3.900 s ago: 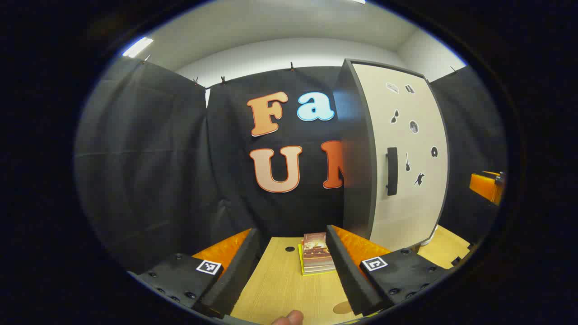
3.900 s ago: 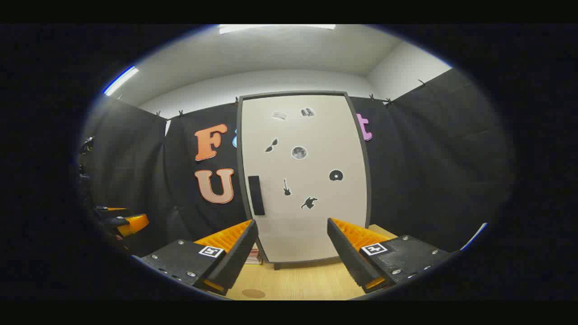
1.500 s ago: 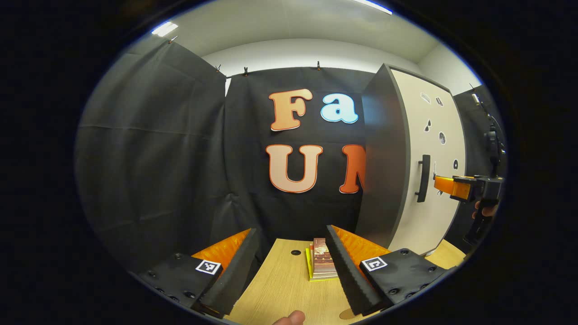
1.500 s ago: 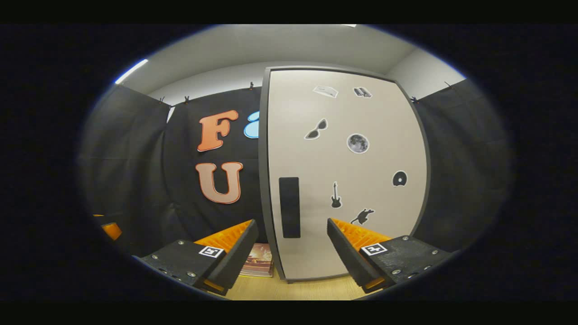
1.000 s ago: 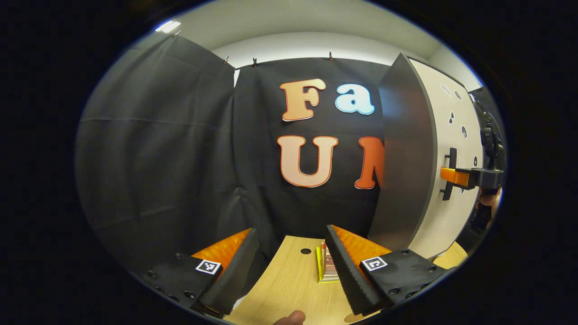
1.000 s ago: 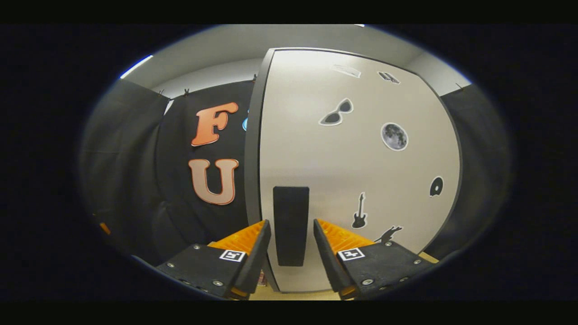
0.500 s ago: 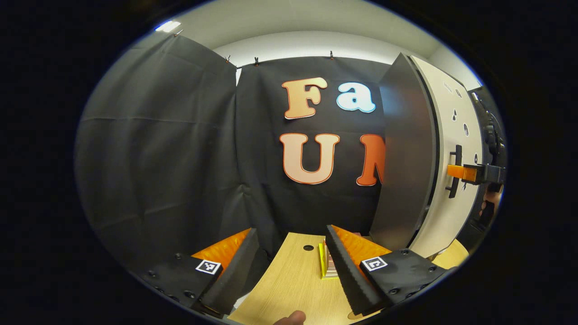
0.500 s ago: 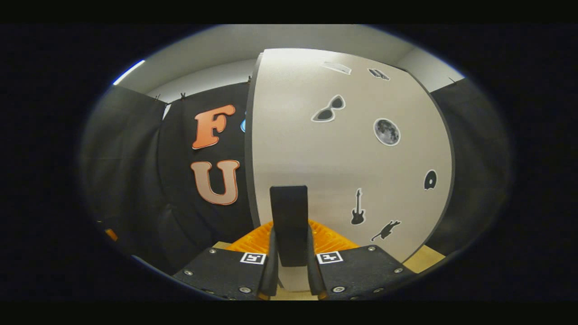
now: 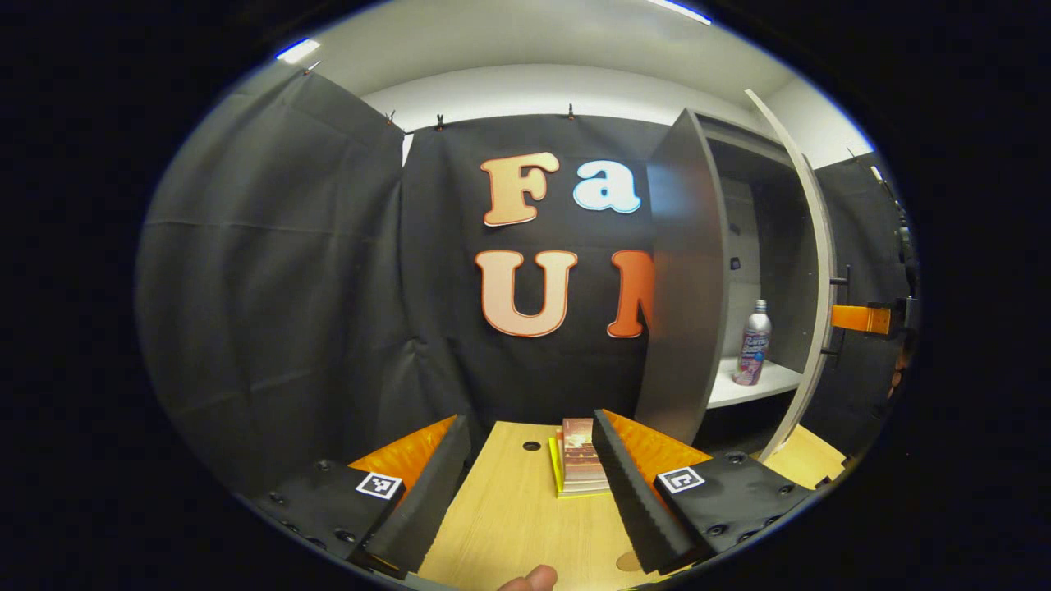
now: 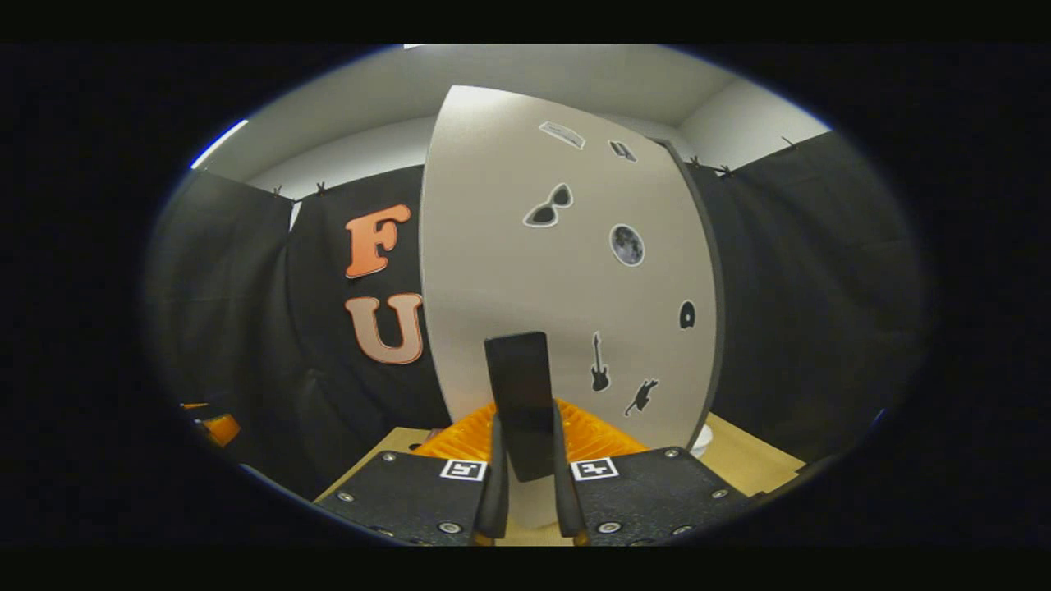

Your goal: Open the cabinet door with the right hand, grasp the bottle in the cabinet with the left hand and place it on the coaster, then close the cabinet door with the right hand.

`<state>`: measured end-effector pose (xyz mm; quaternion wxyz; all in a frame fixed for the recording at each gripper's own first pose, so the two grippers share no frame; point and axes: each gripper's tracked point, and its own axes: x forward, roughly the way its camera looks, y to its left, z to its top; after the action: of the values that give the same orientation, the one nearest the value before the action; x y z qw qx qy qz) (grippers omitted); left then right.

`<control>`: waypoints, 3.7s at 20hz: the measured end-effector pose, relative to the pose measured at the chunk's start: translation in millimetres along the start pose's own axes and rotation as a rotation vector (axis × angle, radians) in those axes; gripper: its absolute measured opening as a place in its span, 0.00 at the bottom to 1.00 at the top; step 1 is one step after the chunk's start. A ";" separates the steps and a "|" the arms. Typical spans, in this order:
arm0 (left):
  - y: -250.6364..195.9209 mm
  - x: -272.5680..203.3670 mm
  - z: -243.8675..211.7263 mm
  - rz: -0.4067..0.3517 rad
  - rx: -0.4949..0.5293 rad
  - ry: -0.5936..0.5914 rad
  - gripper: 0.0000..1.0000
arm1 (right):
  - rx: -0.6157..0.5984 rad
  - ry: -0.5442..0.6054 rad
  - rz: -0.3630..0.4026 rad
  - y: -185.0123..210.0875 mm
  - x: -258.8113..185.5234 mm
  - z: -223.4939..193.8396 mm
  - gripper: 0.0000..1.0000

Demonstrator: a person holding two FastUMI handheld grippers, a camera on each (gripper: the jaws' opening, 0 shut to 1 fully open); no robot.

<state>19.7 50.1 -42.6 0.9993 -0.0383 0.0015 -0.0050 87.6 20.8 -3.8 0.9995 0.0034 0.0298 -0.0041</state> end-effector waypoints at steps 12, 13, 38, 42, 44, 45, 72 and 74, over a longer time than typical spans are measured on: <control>-90.3 -25.7 12.1 -0.027 -0.017 -0.011 1.00 | -0.025 -0.007 -0.050 -129.0 -99.7 10.5 0.12; -99.2 -27.6 14.0 -0.021 -0.015 -0.013 0.98 | -0.026 -0.007 -0.056 -142.8 -104.3 12.4 0.12; -203.4 -40.9 0.7 0.050 -0.015 0.031 1.00 | 0.003 -0.019 -0.020 -306.1 -132.0 27.1 0.04; -214.3 -40.4 9.0 0.046 0.002 0.008 1.00 | 0.012 -0.022 0.008 -305.7 -134.2 27.1 0.01; -225.8 -31.9 4.6 0.026 0.000 0.016 0.99 | 0.002 -0.032 -0.004 -308.0 -144.2 29.6 0.00; -233.6 -24.1 2.1 0.014 -0.001 0.020 1.00 | 0.009 -0.038 -0.006 -305.6 -150.4 31.6 0.00; -472.0 253.4 -9.2 -0.379 0.043 -0.034 0.97 | 0.044 -0.068 -0.071 -176.5 -135.8 27.2 0.48; -478.8 268.6 -14.1 -0.384 0.039 -0.026 0.98 | 0.048 -0.050 -0.092 -180.9 -128.3 22.8 0.49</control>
<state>283.5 -431.1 -20.7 0.9805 -0.0185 -0.0188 -0.1950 -40.6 -159.3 25.5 0.9984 0.0257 0.0050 -0.0508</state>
